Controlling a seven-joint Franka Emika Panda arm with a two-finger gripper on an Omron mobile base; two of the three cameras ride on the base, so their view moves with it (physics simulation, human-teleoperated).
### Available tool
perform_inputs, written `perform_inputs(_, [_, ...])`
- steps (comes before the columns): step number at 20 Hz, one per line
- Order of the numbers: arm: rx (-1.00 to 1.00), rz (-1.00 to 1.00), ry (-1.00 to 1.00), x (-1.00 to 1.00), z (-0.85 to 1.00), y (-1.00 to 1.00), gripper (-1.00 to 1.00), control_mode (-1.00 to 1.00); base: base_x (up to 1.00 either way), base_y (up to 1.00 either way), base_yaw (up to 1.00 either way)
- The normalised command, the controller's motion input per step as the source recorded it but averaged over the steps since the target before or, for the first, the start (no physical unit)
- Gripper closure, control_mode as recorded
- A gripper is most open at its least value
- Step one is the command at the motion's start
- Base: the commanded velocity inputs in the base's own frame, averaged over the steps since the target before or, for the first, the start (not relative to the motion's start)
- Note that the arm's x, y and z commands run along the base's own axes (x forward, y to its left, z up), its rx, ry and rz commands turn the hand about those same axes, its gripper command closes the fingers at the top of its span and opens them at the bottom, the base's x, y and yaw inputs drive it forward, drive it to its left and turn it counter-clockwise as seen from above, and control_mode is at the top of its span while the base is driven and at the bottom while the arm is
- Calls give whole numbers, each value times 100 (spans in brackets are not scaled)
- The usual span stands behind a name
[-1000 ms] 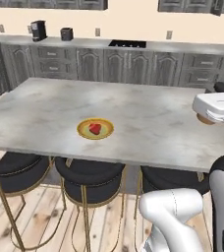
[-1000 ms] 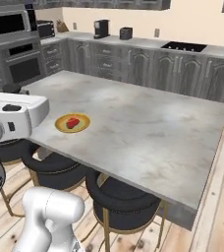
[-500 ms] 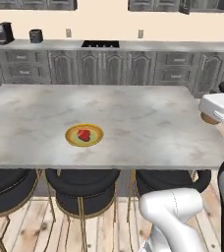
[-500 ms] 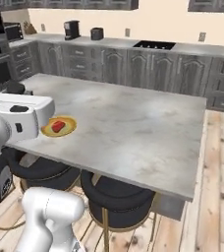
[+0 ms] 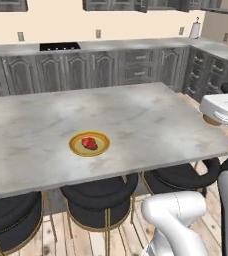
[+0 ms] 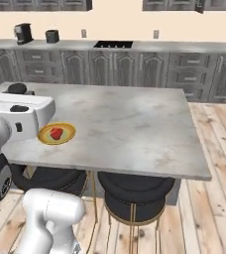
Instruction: Retrieve the shaker from the cabinet and place it next the steak on a plate on the dining table.
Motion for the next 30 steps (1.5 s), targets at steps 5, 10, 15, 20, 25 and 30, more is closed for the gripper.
perform_inputs(5, [0, 0, 0, 0, 0, 0, 100, 100, 19, 51, 11])
perform_inputs(10, [0, 0, 0, 0, 0, 0, 100, 100, 96, 3, 31])
perform_inputs(15, [0, 0, 0, 0, 0, 0, 100, 100, 93, -12, 48])
perform_inputs(20, [0, 0, 0, 0, 0, 0, 100, 100, 75, -2, 32])
perform_inputs(25, [0, 0, 0, 0, 0, 0, 100, 100, 62, -6, 9])
perform_inputs(30, [0, 13, 10, 49, -10, -46, 100, -100, 0, 0, 0])
